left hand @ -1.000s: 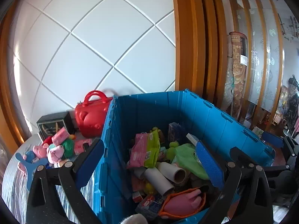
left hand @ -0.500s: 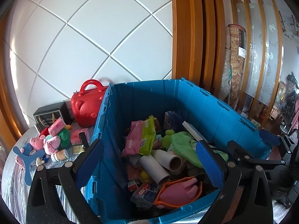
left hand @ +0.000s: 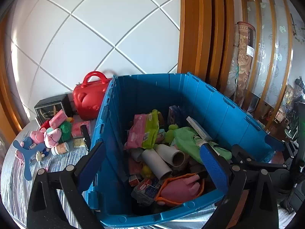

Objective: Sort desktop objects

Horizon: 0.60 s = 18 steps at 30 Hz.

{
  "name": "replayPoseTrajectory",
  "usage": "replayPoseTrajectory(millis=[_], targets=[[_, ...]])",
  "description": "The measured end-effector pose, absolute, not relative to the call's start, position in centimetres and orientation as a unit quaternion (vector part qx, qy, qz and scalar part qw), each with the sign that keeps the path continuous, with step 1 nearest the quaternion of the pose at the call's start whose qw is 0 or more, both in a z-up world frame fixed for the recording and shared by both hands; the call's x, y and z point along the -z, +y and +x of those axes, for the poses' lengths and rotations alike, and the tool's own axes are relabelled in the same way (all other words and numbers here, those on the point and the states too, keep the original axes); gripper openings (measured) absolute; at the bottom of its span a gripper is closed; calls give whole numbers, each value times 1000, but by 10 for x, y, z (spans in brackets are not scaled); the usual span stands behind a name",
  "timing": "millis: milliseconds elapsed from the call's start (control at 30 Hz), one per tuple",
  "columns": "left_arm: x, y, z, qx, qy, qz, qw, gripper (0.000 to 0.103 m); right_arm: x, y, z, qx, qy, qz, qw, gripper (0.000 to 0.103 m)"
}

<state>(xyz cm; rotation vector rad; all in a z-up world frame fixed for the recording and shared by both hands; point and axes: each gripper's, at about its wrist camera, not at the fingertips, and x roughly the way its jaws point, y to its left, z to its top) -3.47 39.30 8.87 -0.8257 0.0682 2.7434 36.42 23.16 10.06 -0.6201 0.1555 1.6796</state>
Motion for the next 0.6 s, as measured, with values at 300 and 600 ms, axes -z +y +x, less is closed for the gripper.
replayPoseTrajectory(millis=[300, 600], targets=[[-85, 395, -35, -946, 26, -290, 143, 100, -99, 233, 364, -725, 56, -276, 629, 103], [-85, 397, -35, -946, 27, -290, 146, 100, -99, 234, 365, -723, 54, -279, 630, 103]])
